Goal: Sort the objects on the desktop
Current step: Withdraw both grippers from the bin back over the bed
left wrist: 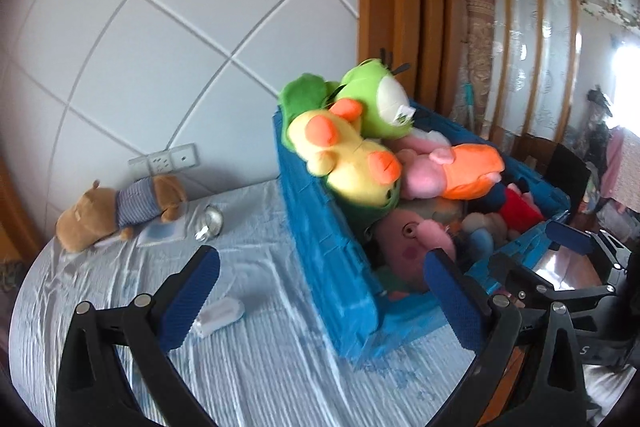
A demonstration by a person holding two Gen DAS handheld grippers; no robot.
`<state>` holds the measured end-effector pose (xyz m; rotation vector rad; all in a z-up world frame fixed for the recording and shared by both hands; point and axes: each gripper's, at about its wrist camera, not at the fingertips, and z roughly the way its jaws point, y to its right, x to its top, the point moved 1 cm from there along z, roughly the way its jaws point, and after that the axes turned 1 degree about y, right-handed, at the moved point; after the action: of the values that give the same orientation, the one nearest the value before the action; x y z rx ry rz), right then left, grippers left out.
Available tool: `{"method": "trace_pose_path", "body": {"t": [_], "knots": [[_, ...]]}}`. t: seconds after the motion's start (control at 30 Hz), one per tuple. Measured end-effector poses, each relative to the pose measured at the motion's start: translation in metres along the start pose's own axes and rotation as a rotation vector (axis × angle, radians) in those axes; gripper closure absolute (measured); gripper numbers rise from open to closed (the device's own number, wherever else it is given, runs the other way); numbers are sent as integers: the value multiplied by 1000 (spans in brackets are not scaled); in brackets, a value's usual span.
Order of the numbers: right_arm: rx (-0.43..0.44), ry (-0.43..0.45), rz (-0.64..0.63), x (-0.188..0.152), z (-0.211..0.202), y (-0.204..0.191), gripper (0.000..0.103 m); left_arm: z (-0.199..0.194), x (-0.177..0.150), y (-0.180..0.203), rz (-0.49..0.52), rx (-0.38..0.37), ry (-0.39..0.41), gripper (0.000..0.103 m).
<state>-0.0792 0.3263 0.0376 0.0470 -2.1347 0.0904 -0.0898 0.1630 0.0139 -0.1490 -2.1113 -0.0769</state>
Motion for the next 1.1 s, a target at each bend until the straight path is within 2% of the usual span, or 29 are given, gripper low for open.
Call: {"method": "trace_pose_path", "body": {"t": [0.2, 0.67, 0.87, 1.1], "knots": [[59, 0, -28, -9, -2, -13, 0, -12, -19, -16, -39, 72, -10, 0], [148, 8, -74, -23, -6, -47, 0, -34, -56, -58, -104, 141, -53, 0], [175, 23, -90, -27, -3, -80, 0, -35, -78, -119, -180, 186, -90, 0], [218, 89, -112, -29, 8, -149, 0, -22, -95, -202, -208, 198, -158, 0]]}}
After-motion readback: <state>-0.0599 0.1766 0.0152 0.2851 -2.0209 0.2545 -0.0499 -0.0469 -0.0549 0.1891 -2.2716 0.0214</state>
